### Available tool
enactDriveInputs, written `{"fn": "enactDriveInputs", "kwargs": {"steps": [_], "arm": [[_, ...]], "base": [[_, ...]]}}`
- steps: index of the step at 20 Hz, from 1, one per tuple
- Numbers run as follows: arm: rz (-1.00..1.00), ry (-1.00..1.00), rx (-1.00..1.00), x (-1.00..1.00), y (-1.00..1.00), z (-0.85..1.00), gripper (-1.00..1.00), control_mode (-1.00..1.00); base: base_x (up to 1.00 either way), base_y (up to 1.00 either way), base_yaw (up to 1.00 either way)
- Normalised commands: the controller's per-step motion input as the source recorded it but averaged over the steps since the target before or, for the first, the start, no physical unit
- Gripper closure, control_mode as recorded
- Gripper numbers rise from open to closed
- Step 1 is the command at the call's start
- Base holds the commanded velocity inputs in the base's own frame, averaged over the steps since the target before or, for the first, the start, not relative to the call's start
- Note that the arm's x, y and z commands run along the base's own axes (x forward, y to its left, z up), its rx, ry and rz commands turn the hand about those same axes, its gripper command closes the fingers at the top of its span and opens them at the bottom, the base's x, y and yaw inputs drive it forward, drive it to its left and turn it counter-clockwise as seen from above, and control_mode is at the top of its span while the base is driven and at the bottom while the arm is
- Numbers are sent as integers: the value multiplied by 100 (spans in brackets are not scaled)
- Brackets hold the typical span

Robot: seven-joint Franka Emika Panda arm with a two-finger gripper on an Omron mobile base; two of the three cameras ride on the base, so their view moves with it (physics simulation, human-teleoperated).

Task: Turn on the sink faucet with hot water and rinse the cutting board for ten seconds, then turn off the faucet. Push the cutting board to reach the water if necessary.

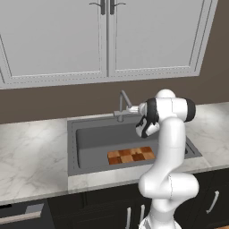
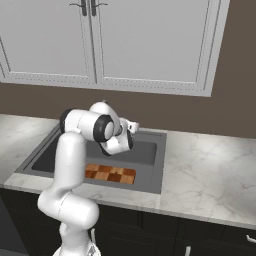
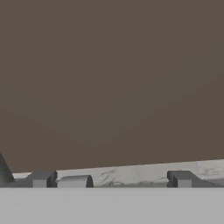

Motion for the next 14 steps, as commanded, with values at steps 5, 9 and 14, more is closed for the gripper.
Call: {"fn": "enactDriveInputs", "kwargs": {"steps": [5, 9, 14], "arm": [[0, 0, 0, -17, 0, -14, -100, -100], [0, 0, 0, -8, 0, -10, -100, -100], [0, 0, 0, 0, -11, -5, -100, -100]], "base": [[0, 0, 0], [0, 0, 0], [0, 0, 0]]}}
